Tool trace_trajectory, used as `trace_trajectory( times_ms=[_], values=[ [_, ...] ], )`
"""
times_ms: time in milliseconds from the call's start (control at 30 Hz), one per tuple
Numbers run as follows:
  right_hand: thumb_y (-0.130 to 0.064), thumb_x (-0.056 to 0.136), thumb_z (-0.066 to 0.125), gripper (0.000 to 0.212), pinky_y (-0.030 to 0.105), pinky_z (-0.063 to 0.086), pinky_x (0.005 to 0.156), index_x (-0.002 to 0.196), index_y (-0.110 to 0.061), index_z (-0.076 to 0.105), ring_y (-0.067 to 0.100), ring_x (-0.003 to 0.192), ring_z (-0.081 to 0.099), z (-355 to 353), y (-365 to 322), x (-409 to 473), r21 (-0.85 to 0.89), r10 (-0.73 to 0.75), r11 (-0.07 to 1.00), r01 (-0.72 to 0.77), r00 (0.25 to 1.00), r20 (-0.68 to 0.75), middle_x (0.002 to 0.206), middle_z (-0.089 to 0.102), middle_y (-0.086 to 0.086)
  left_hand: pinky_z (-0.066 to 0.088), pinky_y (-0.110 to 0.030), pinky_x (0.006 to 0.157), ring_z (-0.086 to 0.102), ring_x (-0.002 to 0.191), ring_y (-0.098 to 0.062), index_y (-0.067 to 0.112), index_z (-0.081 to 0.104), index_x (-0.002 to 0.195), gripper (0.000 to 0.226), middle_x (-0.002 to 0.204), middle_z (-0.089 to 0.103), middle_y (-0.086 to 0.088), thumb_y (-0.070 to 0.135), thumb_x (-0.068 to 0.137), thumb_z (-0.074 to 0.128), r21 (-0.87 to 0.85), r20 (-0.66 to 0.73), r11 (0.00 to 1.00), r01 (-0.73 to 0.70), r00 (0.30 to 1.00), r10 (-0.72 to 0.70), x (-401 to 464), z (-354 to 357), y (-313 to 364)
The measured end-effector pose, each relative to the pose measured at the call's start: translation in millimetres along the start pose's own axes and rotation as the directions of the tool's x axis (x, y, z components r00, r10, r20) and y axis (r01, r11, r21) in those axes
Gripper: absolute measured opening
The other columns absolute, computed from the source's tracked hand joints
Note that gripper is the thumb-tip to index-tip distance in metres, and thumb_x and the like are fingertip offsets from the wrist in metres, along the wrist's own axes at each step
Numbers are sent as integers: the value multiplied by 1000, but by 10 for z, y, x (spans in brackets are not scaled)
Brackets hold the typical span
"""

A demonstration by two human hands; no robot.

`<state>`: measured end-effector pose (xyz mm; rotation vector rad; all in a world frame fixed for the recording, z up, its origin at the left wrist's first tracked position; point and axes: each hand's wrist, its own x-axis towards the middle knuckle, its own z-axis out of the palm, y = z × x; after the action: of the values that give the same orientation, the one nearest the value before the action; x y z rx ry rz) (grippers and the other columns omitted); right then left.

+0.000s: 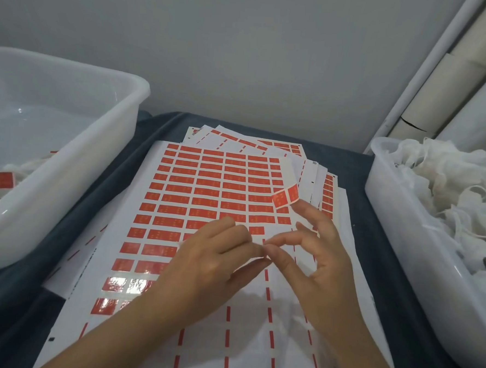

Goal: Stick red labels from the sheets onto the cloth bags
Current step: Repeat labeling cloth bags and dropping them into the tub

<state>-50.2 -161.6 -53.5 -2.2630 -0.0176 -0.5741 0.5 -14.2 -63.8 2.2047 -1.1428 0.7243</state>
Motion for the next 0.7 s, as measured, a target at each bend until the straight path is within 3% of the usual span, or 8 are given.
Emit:
trace_trajectory(
  times_ms=[100,200,267,367,433,533,600,700],
  values=[
    [-46,75,56,8,-3,12,98,81,-46,51,-27,117,23,7,12,-2,-21,-12,1000,12,1000,-19,125,31,-37,37,-7,62,46,74,-9,14,72,75,13,71,66,3,25,73,66,-58,64,998,25,998,-21,11,-16,17],
    [-51,78,49,8,6,13,99,81,-44,49,-26,117,24,-11,45,12,-40,7,999,-10,998,-62,123,29,-39,38,3,53,53,67,-8,35,56,76,9,72,54,21,33,78,65,-287,118,928,236,970,-210,45,-83,39],
    [-56,77,44,14,2,12,97,80,-43,49,-28,115,23,-15,44,17,-54,21,998,-23,999,-49,121,29,-41,39,4,64,56,78,2,42,49,78,8,75,47,31,39,77,56,-383,167,846,372,928,-332,64,-92,15],
    [-56,79,44,14,0,14,94,80,-43,47,-29,109,28,13,39,6,-71,34,997,-34,999,4,114,33,-43,39,3,70,56,80,10,36,60,83,10,75,47,37,36,76,53,-393,189,835,385,922,-336,75,-81,0],
    [-56,77,51,16,4,25,94,85,-42,49,-28,104,37,0,21,15,37,88,995,-88,996,-1,104,43,-45,40,2,65,54,82,15,41,58,75,10,64,54,35,31,77,60,-464,194,765,447,894,-404,84,-87,-9],
    [-56,67,66,35,17,43,86,98,-54,48,-19,100,52,-129,-18,60,295,228,938,-184,965,-125,97,56,-46,41,1,61,56,80,14,44,57,72,22,71,58,40,25,77,66,-549,178,679,488,862,-475,89,-90,-32],
    [-52,62,74,45,25,52,83,95,-63,47,-11,96,60,-192,-50,60,438,271,878,-192,954,-126,95,61,-40,41,1,60,57,79,12,43,58,71,21,72,58,39,25,77,67,-556,185,661,504,850,-492,88,-92,-42],
    [-48,61,69,44,15,52,80,96,-62,47,-5,97,62,-149,-81,42,434,209,882,-184,978,-10,94,66,-31,42,0,60,58,78,9,44,58,71,23,72,59,38,24,78,67,-553,207,661,507,852,-480,81,-99,-19]
  ],
)
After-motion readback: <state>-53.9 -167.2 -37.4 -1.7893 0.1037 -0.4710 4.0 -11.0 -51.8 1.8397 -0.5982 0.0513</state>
